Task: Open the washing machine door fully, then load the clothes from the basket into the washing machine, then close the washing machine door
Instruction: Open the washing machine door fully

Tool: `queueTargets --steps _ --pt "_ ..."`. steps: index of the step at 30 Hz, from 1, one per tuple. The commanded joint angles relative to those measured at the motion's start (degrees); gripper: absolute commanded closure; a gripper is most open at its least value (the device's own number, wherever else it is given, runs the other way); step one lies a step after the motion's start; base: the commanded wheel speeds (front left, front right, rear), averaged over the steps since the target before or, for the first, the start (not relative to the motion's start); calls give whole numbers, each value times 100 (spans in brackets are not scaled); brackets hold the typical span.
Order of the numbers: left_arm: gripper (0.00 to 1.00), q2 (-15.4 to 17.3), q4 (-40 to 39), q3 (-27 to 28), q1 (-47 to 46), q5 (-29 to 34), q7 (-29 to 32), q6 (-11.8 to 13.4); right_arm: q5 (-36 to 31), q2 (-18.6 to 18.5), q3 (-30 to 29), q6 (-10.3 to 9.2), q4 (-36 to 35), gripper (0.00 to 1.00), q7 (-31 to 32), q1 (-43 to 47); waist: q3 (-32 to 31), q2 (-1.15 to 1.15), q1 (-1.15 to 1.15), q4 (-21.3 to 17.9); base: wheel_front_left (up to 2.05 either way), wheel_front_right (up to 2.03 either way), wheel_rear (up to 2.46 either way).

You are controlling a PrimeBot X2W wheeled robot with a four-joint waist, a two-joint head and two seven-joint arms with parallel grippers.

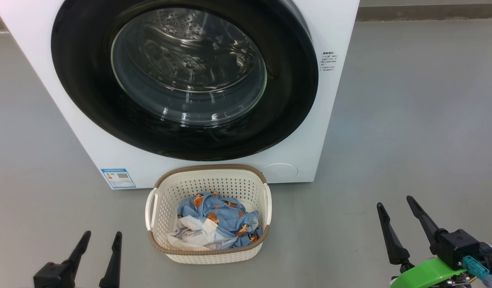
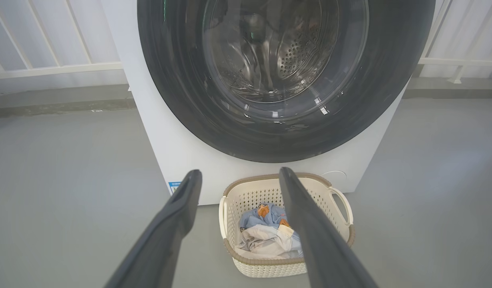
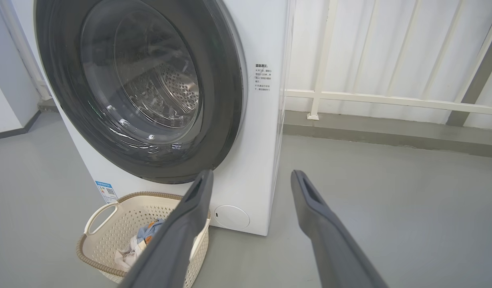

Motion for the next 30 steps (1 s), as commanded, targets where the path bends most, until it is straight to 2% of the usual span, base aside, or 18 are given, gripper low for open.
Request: queueTargets --steps 1,12,13,14,16,30 --pt "0 110 -115 165 -165 -18 -78 -8 -16 -36 162 -6 -154 0 -69 -133 -1 0 0 1 0 0 0" --pt "0 120 -108 155 -146 -32 -78 -8 -13 27 46 -6 -186 0 -69 -137 -19 0 0 6 0 0 0" --pt "0 119 -110 156 -144 -34 -78 -8 -10 28 46 -6 -187 9 -69 -136 -19 0 0 7 0 0 0" --pt "0 118 -111 156 -142 -35 -78 -8 -4 23 61 -6 -192 46 -69 -137 -20 0 0 8 0 0 0" --pt "0 115 -113 157 -137 -35 -78 -8 34 -14 138 -6 -230 100 -69 -134 -23 0 0 12 0 0 0" --pt "0 104 -113 157 -136 -60 -78 -9 153 -66 224 -6 -335 100 -69 -109 -15 0 0 23 0 0 0"
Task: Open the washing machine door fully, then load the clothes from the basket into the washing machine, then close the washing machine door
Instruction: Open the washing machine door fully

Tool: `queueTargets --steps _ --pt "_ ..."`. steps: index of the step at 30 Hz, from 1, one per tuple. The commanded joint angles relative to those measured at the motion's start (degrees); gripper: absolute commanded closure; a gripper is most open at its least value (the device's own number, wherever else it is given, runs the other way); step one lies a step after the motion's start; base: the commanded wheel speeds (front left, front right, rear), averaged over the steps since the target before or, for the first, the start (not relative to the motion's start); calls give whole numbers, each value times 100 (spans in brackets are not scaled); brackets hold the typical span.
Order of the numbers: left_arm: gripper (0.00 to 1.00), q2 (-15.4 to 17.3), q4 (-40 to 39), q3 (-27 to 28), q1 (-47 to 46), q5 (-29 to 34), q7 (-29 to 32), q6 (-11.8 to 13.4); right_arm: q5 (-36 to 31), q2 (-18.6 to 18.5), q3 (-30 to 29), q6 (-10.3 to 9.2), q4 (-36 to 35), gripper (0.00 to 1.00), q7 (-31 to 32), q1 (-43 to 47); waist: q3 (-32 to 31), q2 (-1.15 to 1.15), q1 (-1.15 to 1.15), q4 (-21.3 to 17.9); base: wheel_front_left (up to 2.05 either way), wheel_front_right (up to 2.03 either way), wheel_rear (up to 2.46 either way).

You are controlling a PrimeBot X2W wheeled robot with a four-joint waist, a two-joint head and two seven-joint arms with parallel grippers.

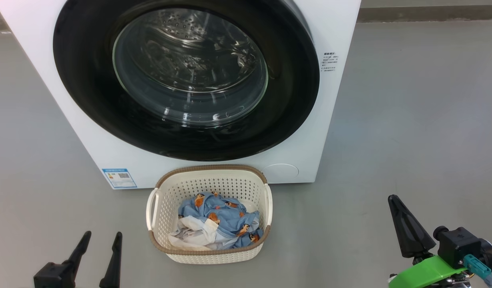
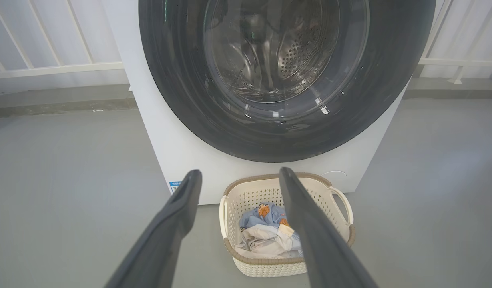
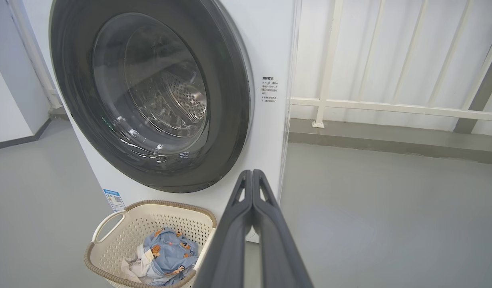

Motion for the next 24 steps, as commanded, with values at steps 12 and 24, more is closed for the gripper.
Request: queueTargets --steps 12,24 --pt "0 83 -128 170 -115 -69 -78 -9 596 134 -119 -6 -208 100 -69 -143 31 0 0 2 0 0 0" --pt "0 87 -112 203 -95 -79 -78 -9 3430 384 -1064 -6 167 100 -69 -476 68 0 0 -14 0 0 0"
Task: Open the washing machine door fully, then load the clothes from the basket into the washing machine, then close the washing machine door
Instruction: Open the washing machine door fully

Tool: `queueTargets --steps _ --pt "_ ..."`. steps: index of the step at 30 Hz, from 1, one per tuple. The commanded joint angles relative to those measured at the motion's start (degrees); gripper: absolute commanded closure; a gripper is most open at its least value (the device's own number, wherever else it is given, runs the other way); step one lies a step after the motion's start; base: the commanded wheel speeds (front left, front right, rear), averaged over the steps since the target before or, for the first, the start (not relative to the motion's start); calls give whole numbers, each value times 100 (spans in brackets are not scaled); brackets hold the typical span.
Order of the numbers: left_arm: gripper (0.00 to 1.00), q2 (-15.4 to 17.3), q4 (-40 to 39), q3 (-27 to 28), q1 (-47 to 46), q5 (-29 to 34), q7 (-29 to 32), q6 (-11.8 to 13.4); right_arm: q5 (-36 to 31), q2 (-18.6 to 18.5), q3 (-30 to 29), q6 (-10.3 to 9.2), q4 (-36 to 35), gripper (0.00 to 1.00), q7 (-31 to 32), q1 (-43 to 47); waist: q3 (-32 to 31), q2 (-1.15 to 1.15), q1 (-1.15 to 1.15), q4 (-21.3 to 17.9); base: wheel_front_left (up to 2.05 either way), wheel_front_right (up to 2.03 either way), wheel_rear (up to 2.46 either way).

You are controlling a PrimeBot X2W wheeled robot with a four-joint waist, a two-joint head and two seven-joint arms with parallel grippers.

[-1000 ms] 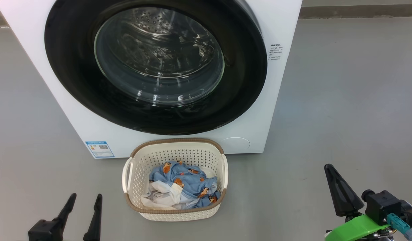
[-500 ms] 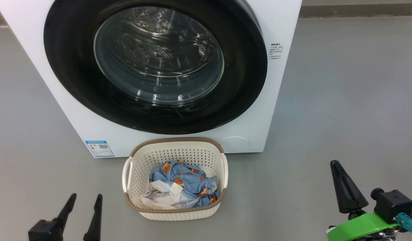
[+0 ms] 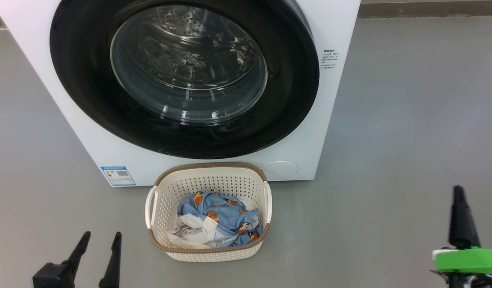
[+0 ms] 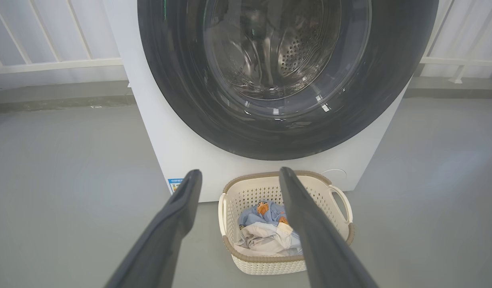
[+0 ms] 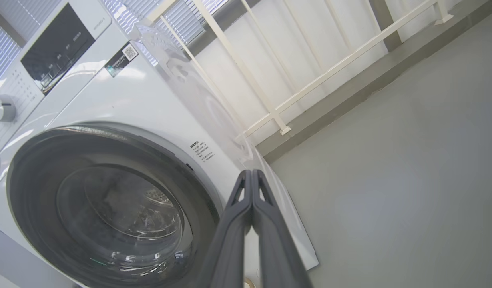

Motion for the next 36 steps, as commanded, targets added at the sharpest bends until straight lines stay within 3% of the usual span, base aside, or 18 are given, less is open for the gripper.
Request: queueTargets --steps 1,12,21,36 --pt "0 88 -115 192 -93 -44 -77 -9 403 -28 -7 -6 -29 100 -68 -260 4 0 0 -1 0 0 0" --pt "0 97 -174 185 -59 -79 -77 -9 2444 -181 -619 -6 630 100 -68 -601 119 0 0 28 0 0 0" --pt "0 118 -380 348 -45 -122 -77 -9 3994 -820 -533 -6 757 100 9 -927 453 0 0 -27 0 0 0" --pt "0 225 -540 583 -347 -143 -77 -9 5125 -1501 -684 -6 611 100 792 -1534 1259 0 0 -70 0 0 0"
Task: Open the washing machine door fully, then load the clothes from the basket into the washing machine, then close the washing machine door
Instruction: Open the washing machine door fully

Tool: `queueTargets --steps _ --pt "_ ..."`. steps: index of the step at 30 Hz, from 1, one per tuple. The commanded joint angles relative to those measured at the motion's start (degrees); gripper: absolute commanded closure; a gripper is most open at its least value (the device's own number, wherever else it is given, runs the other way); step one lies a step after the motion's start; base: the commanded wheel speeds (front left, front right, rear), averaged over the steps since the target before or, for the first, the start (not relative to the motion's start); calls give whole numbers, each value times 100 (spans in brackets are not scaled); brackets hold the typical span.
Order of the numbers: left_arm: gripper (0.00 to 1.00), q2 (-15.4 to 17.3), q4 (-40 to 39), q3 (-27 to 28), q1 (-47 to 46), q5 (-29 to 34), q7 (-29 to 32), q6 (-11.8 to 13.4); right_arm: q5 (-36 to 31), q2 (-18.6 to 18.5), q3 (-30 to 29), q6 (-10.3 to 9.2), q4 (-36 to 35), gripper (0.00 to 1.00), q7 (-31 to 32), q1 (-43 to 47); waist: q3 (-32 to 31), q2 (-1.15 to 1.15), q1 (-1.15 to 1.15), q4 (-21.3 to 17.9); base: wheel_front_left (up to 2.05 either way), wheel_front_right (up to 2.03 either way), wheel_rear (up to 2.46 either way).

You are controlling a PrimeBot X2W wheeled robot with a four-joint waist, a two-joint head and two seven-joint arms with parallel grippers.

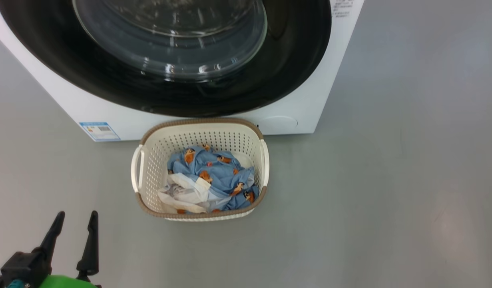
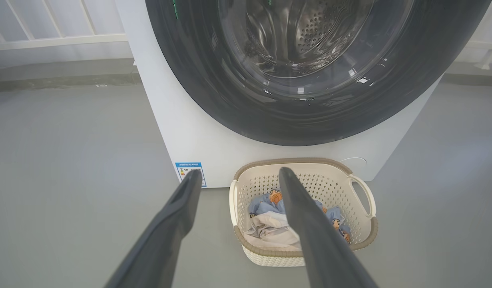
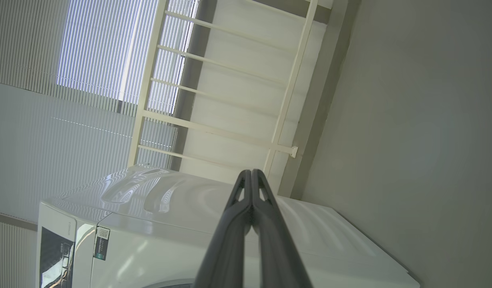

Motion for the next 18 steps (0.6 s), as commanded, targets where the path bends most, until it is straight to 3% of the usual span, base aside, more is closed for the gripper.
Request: queueTargets --steps 1,18 --pt "0 158 -160 216 -180 -32 -38 -9 90 -176 57 -6 -167 100 90 -152 158 0 -1 -13 0 0 0" --pt "0 316 -233 283 -374 39 -38 -9 129 -302 143 -6 -382 100 791 -1238 815 0 -1 49 0 0 0"
